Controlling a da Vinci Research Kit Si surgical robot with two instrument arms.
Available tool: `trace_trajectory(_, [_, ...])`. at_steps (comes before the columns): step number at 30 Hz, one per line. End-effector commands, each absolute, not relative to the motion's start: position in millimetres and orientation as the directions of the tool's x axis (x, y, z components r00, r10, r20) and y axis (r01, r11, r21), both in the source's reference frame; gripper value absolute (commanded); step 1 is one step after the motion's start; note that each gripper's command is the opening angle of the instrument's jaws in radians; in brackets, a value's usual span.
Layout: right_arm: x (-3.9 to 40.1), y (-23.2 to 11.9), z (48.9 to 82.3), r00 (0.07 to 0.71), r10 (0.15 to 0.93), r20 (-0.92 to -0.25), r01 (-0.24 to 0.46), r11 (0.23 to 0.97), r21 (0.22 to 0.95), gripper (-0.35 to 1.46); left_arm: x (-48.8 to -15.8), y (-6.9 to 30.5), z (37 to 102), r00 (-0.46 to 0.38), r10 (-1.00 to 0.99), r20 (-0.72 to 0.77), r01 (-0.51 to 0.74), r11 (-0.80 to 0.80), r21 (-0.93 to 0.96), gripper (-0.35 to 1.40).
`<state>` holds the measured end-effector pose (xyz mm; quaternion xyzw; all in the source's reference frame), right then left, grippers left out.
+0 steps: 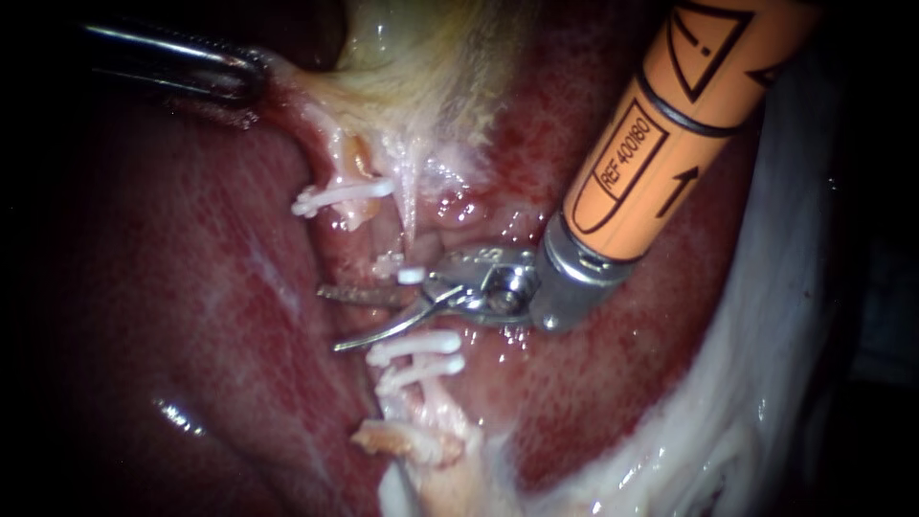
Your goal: Go to the cutting position right tube
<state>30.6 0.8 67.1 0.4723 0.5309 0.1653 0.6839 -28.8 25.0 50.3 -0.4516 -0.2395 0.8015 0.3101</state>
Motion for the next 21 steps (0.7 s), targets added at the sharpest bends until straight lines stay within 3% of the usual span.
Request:
trace_trajectory(1, [30.6, 0.8, 66.6, 0.382, 0.727, -0.57, 0.277, 0.499, 0.821, 1.32, -28.8, 25.0, 50.3, -0.4, 0.714, -0.575, -0.281, -0.693, -0.664, -0.35])
trace_trajectory(9, [31.0, 0.6, 64.3, 0.374, 0.734, -0.568, 0.291, 0.489, 0.823, 1.32, -28.8, 25.0, 50.2, -0.4, 0.714, -0.575, -0.281, -0.693, -0.664, -0.35])
trace_trajectory(21, [31.1, 0.5, 64.2, 0.374, 0.736, -0.564, 0.293, 0.483, 0.825, 1.29, -28.9, 25.0, 50.2, -0.4, 0.714, -0.575, -0.281, -0.693, -0.664, -0.35])
